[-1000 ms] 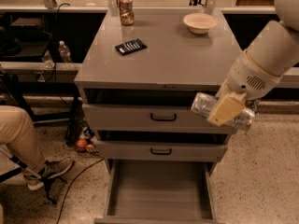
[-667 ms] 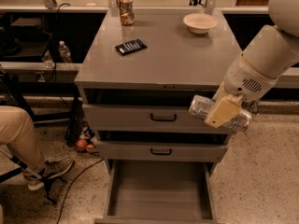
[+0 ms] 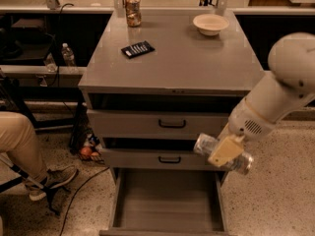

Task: Place redbull can into bottom drawer

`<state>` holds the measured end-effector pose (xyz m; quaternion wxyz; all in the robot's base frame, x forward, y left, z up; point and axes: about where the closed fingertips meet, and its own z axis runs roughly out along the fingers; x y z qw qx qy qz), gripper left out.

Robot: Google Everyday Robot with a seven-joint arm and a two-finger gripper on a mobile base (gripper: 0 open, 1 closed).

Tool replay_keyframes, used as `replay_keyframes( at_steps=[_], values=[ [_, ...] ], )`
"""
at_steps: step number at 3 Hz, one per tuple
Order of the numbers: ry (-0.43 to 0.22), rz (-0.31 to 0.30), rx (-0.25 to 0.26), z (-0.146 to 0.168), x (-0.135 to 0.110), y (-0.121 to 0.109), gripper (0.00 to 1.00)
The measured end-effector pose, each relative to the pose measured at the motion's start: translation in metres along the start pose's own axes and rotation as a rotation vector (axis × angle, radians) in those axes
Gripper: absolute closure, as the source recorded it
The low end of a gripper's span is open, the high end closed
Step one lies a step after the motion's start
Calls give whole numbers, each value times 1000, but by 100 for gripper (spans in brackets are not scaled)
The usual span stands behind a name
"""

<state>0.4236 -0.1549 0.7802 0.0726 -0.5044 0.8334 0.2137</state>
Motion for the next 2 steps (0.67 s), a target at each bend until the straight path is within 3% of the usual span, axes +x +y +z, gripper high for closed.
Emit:
replay_keyframes(
  at_steps=[1, 2],
  values=[
    [-73, 76, -83, 84, 21, 8, 100],
    [-176, 133, -105, 162, 25, 11, 100]
  ],
)
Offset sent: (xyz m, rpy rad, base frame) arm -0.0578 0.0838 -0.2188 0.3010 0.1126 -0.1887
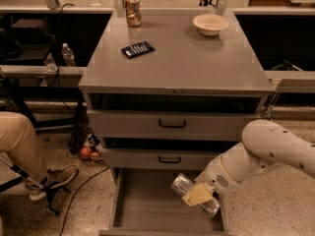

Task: Place redbull can into bottom drawer

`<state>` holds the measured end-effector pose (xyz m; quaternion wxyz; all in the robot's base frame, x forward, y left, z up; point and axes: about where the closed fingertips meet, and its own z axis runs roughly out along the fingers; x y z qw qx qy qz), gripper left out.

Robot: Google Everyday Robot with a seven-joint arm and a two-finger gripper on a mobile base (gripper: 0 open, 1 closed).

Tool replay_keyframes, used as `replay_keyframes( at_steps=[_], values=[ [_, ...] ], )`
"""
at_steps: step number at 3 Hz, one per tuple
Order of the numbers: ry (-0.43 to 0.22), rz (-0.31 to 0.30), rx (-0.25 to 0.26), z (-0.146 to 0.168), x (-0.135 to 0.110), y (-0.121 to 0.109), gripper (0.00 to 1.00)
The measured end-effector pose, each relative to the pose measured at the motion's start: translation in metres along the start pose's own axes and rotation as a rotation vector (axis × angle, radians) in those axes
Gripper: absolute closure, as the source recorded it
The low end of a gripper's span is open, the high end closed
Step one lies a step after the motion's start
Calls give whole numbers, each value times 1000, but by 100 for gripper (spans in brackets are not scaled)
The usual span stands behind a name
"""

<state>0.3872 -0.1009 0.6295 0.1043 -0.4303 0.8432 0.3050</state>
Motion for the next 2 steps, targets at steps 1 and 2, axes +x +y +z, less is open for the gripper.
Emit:
replay_keyframes(
  at_steps=[1, 2],
  values=[
    [8, -2, -8, -2, 1, 3, 100],
    [-3, 2, -11, 3, 4, 0, 100]
  ],
)
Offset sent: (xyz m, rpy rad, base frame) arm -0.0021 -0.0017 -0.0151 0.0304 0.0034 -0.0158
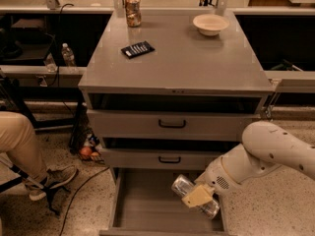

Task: Place redbull can into bottom drawer

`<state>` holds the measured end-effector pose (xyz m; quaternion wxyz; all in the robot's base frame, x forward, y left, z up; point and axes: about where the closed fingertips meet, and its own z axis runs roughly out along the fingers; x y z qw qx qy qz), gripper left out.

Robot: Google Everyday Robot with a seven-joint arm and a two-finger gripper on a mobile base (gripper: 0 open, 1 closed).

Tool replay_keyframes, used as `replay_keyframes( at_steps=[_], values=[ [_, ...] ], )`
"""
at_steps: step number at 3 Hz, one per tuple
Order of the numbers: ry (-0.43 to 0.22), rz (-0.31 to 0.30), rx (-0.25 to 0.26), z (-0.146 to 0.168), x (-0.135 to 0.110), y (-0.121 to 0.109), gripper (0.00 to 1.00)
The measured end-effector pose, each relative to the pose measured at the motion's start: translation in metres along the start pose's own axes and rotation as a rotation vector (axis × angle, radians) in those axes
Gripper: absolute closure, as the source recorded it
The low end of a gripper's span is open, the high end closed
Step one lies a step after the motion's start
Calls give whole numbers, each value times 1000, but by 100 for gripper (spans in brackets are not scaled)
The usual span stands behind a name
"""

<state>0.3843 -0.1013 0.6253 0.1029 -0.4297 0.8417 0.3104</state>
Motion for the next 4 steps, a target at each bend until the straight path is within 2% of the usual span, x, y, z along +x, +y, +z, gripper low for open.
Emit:
replay_keyframes(
  at_steps=[1, 2, 3, 4],
  values=[
    [-39, 11, 5, 31, 16, -26, 100],
    [-110, 42, 23, 71, 30, -66, 100],
    [-179, 97, 32, 115, 49, -107, 100],
    [-253, 164, 10, 165, 68, -136, 100]
  ],
)
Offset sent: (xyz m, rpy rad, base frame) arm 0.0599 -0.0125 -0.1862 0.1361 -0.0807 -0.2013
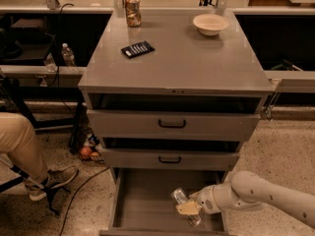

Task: Place redbull can into bottom drawer

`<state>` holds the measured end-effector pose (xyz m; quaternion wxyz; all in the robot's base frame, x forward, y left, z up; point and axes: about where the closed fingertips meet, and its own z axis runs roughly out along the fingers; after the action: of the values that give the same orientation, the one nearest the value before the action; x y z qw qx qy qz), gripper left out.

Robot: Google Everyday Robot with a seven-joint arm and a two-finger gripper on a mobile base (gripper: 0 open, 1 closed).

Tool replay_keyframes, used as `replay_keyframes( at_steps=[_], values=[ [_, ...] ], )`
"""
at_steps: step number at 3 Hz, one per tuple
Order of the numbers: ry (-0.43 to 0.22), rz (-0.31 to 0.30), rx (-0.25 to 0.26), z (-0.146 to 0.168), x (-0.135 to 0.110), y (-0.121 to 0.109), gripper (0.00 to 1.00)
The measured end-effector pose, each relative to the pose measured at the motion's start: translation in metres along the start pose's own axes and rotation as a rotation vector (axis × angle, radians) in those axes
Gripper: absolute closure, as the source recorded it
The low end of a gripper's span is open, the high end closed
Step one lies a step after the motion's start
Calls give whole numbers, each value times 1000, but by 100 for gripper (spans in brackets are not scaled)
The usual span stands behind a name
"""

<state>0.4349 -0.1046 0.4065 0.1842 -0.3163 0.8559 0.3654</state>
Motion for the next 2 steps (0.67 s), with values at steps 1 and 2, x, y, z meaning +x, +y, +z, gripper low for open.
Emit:
replay_keyframes(
  at_steps=[1, 2],
  values=[
    [0, 0, 0, 0, 0, 0, 100],
    [1, 3, 28, 18, 2, -23, 100]
  ],
)
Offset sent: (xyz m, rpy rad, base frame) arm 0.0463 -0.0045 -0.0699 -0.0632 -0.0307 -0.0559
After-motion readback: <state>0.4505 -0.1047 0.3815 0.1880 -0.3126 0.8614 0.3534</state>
